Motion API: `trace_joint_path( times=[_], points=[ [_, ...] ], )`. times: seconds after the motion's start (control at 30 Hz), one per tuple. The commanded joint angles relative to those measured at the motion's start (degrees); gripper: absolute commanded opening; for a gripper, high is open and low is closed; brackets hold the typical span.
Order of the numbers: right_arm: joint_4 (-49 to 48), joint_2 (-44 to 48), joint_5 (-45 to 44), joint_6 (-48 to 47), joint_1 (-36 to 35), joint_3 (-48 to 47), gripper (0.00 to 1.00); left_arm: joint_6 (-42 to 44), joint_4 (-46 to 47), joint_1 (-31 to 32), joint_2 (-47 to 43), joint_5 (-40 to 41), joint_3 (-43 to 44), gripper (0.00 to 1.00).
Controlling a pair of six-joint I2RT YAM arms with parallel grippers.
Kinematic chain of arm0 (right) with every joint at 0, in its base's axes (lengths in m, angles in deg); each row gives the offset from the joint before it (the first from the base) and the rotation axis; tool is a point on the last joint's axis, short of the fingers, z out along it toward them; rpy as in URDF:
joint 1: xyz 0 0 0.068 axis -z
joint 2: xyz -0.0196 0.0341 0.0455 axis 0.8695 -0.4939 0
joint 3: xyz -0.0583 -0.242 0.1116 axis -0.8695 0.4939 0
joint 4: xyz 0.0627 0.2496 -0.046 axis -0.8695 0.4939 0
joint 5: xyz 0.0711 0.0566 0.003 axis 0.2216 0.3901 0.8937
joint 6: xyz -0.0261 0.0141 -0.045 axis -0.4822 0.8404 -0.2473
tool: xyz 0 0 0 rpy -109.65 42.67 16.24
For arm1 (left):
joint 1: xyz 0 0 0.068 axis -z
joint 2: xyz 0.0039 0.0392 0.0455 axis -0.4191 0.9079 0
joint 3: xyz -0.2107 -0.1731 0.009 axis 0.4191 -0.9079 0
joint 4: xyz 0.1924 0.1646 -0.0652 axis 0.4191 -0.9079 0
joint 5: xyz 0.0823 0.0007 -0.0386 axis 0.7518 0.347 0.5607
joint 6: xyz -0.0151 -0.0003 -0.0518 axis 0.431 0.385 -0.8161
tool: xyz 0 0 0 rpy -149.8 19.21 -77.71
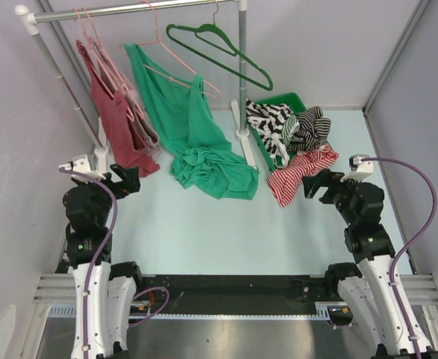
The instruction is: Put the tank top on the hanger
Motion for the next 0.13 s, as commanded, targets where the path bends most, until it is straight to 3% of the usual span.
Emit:
trace_joint_path(
  times=[0.0,0.1],
  points=[
    [-1.8,0.5,1.1,-0.5,0.3,0.1,1.0,1.9,0.0,0.1,-0.6,-2.0,0.1,1.0],
    [-1.9,0.4,1.1,-0.7,0.2,0.2,1.0,1.4,-0.4,0.2,-0.6,0.2,0.5,1.0]
  ],
)
